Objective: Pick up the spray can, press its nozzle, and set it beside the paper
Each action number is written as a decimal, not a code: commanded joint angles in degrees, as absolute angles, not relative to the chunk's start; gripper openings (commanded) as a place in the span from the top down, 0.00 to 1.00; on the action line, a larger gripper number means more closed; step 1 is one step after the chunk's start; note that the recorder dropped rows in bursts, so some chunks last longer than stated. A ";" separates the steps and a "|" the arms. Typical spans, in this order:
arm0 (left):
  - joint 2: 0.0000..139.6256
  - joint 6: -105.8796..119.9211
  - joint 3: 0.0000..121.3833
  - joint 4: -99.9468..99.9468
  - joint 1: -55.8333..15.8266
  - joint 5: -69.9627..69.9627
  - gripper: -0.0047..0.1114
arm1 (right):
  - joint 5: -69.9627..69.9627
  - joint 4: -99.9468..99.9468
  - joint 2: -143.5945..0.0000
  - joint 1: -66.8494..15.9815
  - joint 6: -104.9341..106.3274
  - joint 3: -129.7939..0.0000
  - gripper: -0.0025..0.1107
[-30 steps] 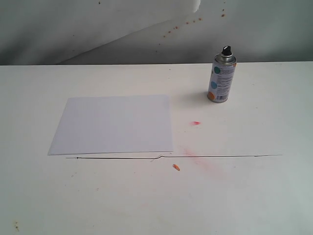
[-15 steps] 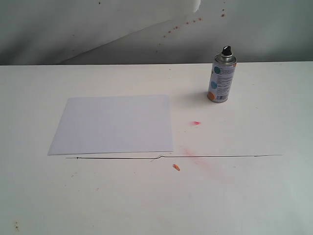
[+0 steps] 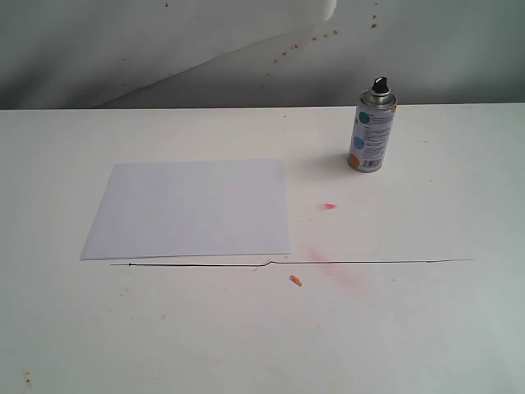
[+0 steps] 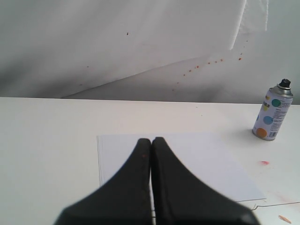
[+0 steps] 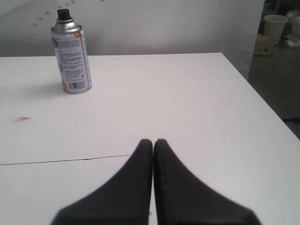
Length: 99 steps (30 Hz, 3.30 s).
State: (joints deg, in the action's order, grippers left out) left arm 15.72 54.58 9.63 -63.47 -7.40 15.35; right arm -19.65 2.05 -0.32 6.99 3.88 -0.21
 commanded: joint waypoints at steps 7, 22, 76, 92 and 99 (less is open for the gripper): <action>15.33 54.66 9.36 -63.26 -7.48 14.97 0.96 | -19.57 2.22 0.00 7.39 4.45 0.00 0.97; 5.95 55.58 9.33 -61.35 -7.48 14.85 0.96 | -19.59 2.22 0.00 7.39 4.34 0.00 0.97; 0.00 -4.21 0.00 -0.52 -13.25 15.22 0.96 | -19.59 2.22 0.00 7.39 4.23 0.00 0.97; 0.00 -4.21 0.00 -0.52 -13.25 15.22 0.96 | -19.59 2.22 0.00 7.39 4.23 0.00 0.97; 0.00 -4.21 0.00 -0.52 -13.25 15.22 0.96 | -19.59 2.22 0.00 7.39 4.23 0.00 0.97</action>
State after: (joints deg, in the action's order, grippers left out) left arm 0.29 -3.94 0.28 -0.67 -12.93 15.61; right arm -19.65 2.05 -0.32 6.99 4.02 -0.21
